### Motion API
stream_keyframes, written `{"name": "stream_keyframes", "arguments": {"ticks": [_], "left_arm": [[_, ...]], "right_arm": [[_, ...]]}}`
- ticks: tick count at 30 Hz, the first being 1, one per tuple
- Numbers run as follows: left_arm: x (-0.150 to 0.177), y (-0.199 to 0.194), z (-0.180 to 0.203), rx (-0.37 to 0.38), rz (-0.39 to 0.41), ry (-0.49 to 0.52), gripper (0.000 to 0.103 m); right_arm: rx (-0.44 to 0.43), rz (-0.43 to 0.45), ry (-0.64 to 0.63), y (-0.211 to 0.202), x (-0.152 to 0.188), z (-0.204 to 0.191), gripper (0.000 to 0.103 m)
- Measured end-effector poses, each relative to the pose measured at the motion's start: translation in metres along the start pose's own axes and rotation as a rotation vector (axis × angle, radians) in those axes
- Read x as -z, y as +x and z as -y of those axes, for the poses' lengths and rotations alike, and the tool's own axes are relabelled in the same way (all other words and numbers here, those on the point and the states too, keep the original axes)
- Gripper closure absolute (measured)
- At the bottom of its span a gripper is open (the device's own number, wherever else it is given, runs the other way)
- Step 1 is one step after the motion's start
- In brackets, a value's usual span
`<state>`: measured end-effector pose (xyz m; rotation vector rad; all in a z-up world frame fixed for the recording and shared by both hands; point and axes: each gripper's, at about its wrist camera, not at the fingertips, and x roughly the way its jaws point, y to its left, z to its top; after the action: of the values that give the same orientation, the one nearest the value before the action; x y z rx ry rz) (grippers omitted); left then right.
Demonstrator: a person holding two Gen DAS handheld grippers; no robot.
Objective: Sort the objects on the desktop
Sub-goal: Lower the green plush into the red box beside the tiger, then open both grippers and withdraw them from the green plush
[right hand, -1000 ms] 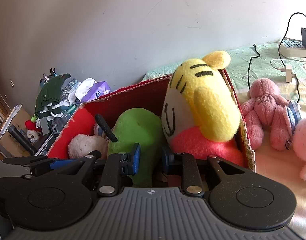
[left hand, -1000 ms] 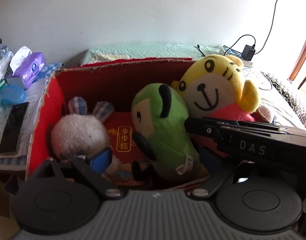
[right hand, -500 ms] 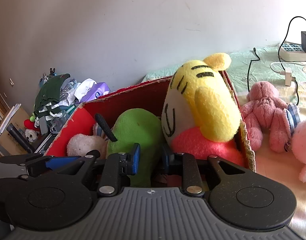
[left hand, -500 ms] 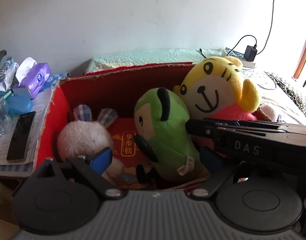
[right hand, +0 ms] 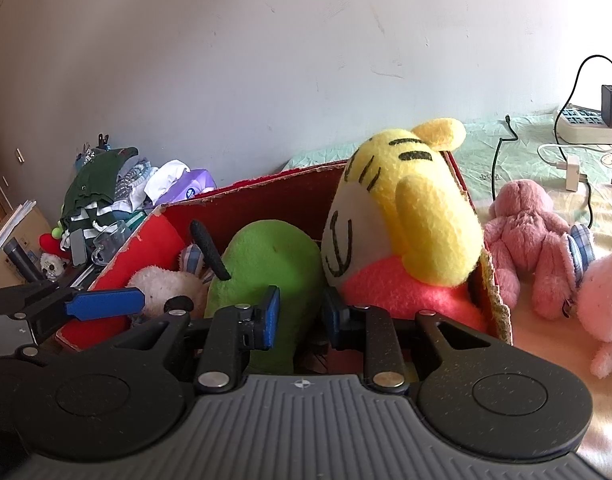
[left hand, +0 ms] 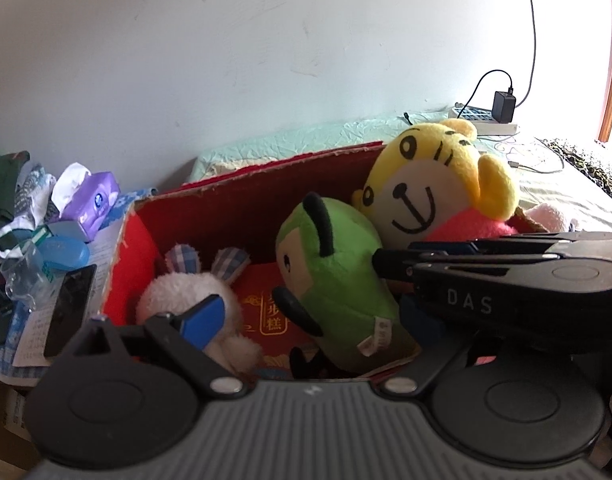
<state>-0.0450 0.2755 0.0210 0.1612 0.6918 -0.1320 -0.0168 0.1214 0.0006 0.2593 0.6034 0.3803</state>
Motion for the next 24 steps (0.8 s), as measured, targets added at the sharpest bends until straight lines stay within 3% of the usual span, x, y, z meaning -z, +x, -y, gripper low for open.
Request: {"name": "stream_keyframes", "arguments": {"ticks": [6,10,13,18,21,24], "left_arm": [[0.002,-0.010,0.006,-0.047,0.014,-0.024,0.008],[0.000,-0.027,0.008,-0.059,0.030,-0.106,0.008],[-0.004,-0.046,0.014,-0.066,0.063,-0.158,0.008],[-0.019,-0.070,0.052,-0.061,0.127,-0.147,0.008],[-0.030,-0.076,0.080,-0.044,0.158,-0.120,0.008],[-0.041,-0.073,0.109,0.017,0.164,-0.121,0.008]], "right_arm": [[-0.031,0.007,-0.003,-0.002,0.000,0.002,0.076],[-0.099,0.005,0.011,-0.012,-0.004,0.007,0.073],[-0.170,0.062,0.040,-0.039,-0.007,0.018,0.067],[-0.243,0.124,0.115,-0.086,-0.012,0.059,0.063],[-0.224,0.139,0.167,-0.108,-0.014,0.093,0.063],[-0.199,0.140,0.225,-0.127,-0.010,0.131,0.061]]}}
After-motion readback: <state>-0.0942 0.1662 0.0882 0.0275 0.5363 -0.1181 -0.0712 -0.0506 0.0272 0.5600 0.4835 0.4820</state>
